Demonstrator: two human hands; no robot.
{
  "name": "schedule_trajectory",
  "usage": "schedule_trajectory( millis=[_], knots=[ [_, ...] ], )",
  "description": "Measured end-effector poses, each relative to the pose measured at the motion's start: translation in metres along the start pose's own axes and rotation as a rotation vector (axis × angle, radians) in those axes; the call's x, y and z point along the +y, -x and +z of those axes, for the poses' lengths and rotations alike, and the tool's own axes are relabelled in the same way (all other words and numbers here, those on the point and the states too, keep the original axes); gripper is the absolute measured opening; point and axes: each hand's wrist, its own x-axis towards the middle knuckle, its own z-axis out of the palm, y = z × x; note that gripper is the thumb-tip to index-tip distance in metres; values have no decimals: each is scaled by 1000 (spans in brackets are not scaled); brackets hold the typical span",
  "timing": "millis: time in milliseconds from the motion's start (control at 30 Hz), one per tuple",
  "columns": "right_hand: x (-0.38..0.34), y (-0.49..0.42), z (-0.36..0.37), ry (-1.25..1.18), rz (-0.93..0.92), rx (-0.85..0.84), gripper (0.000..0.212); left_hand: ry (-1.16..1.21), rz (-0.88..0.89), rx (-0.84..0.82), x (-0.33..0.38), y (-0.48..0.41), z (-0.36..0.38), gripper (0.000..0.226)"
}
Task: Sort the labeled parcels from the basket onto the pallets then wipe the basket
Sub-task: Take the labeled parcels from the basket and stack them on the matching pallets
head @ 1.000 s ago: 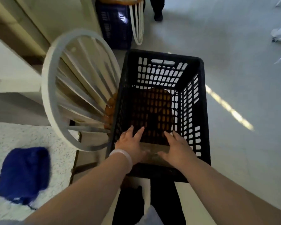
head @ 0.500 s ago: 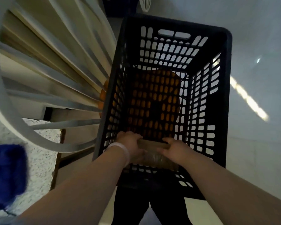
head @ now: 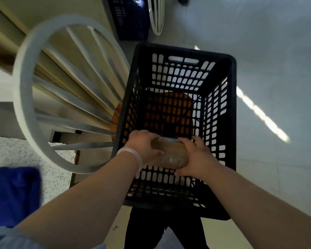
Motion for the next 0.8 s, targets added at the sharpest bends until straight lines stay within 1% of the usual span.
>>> schedule_trajectory(
  millis=[133, 233, 367, 467, 533, 667, 800],
  knots=[
    [-4, 27, -23, 48, -74, 169, 108, 68, 49, 120, 14, 22, -29, 64],
    [-8, 49, -46, 54, -98, 282, 103, 84, 84, 222, 29, 37, -52, 63],
    [-14, 78, -73, 109, -157, 423, 99, 354, -49, 327, 42, 56, -82, 55],
    [-21, 98, -88, 146, -204, 526, 98, 515, -148, 297, 52, 73, -101, 65],
    [-27, 109, -96, 154, -220, 589, 97, 615, -161, 300, 61, 83, -113, 65],
    [-33, 123, -107, 114, -224, 646, 97, 738, -113, 385, 76, 101, -135, 55],
    [-41, 135, -124, 10, -279, 686, 91, 810, -63, 534, 87, 113, -151, 44]
  ],
)
